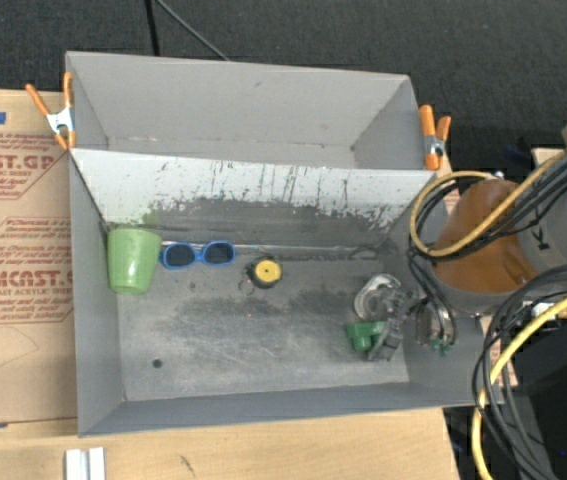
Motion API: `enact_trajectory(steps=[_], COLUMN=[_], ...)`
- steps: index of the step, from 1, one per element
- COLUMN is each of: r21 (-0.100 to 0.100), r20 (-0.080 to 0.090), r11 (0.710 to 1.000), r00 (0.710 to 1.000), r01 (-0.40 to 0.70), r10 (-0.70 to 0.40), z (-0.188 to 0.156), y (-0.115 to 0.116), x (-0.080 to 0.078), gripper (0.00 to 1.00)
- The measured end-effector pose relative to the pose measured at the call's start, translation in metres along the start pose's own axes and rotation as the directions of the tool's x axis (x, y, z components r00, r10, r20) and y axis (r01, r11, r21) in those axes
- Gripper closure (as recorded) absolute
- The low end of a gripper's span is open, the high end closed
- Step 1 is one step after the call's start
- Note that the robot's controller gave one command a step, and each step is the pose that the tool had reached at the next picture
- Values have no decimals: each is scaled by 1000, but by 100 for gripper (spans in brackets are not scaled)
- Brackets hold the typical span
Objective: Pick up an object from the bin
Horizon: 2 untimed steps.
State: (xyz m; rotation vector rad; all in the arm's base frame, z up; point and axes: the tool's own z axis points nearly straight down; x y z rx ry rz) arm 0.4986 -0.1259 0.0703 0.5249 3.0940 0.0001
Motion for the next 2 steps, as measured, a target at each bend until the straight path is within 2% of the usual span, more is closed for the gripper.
enact_trajectory(steps=[1, 2], r21=[-1, -1], r20=[-1, 2], r11=[1000, 1000], r00=[1000, 1000], r01=[1, 2], r10=[-1, -2], z=[-27, -75], y=[1, 2], x=[0, -2], gripper=[100, 100])
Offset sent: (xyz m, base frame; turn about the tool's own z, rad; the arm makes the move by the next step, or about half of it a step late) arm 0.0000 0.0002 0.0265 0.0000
